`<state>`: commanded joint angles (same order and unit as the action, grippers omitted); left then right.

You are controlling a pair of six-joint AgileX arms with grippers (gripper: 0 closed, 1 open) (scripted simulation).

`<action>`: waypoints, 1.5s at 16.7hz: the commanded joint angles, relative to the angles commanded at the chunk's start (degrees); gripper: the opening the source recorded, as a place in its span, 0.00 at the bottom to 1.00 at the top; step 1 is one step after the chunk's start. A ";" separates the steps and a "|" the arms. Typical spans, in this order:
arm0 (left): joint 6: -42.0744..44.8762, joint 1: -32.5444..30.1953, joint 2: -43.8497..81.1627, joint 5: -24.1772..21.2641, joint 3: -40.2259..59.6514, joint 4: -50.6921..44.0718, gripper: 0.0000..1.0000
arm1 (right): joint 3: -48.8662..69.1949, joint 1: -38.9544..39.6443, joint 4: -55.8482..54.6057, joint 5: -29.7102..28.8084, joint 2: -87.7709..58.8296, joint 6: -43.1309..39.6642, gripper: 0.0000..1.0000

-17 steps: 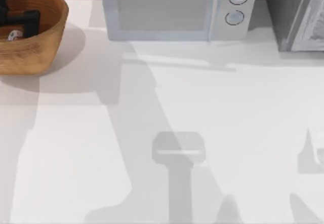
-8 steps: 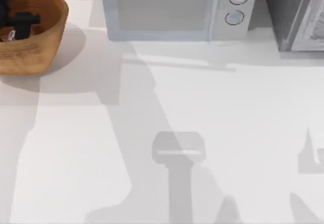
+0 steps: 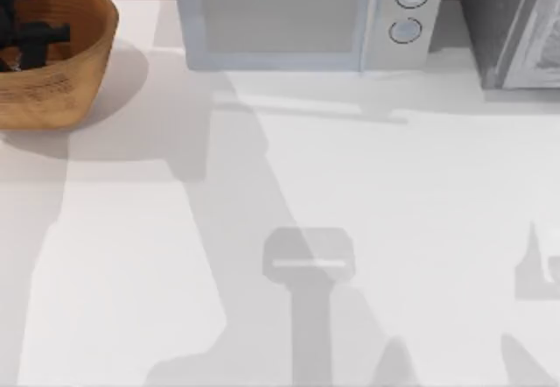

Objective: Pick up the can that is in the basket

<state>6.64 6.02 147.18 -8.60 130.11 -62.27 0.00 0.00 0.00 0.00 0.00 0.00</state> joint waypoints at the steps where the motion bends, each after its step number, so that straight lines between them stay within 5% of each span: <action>1: 0.00 0.00 0.00 0.00 0.00 0.00 0.00 | 0.00 0.00 0.00 0.00 0.00 0.00 1.00; 9: -0.26 0.08 -4.25 0.30 -1.71 0.69 0.00 | 0.00 0.00 0.00 0.00 0.00 0.00 1.00; 13: -0.63 -0.47 -14.48 0.94 -10.60 5.90 0.00 | 0.00 0.00 0.00 0.00 0.00 0.00 1.00; 18: -1.35 -1.89 -40.13 2.30 -34.14 16.49 0.00 | 0.00 0.00 0.00 0.00 0.00 0.00 1.00; 25: -3.46 -3.93 -92.11 4.89 -79.07 35.16 0.00 | 0.00 0.00 0.00 0.00 0.00 0.00 1.00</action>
<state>3.18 2.09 55.08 -3.71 51.04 -27.12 0.00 0.00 0.00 0.00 0.00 0.00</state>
